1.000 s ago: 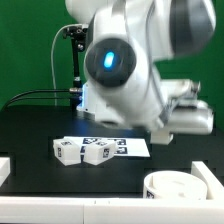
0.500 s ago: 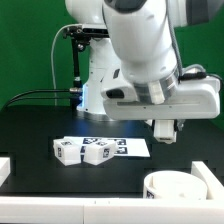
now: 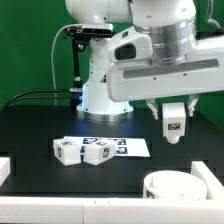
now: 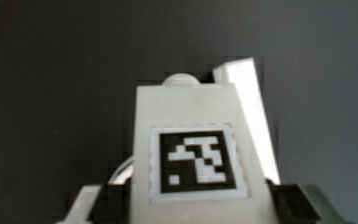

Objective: Assemble stool

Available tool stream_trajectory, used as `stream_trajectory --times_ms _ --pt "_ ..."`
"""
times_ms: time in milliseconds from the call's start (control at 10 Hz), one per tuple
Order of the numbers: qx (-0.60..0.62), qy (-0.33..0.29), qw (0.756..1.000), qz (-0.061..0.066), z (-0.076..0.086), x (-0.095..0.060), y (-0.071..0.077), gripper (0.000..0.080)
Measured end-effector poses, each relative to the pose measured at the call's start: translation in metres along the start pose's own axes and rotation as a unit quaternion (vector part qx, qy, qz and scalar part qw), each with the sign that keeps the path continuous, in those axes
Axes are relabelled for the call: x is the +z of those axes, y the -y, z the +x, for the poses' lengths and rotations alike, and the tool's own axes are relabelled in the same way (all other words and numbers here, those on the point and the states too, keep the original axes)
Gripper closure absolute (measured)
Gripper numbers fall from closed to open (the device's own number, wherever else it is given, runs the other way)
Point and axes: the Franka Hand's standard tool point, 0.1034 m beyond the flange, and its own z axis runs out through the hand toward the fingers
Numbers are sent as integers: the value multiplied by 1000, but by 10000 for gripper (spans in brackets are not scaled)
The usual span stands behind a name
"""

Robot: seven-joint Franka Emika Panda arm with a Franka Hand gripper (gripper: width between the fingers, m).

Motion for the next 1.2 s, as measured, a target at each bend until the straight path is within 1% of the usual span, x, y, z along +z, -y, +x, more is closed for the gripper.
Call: stream_trajectory --times_ms 100,200,300,400,500,600,700,800,1000,1100,1200 --pt "-5 -33 999 -4 5 2 0 465" --pt "-17 -77 997 -12 11 8 2 465" --pt "-42 -92 995 -20 19 2 0 465" --pt "-62 -126 990 -25 39 -11 -1 465" --pt "-96 -138 985 -39 51 -18 4 465" --pt "-131 -149 979 -44 63 -22 11 465" --pt "-127 -180 975 -40 68 -25 16 465" --pt "-127 -179 975 -41 65 -21 13 465" --pt "-127 -174 976 -41 64 -20 12 465" --pt "-129 -164 977 -44 69 -19 9 465" --pt "-136 -160 977 -45 78 -17 4 465"
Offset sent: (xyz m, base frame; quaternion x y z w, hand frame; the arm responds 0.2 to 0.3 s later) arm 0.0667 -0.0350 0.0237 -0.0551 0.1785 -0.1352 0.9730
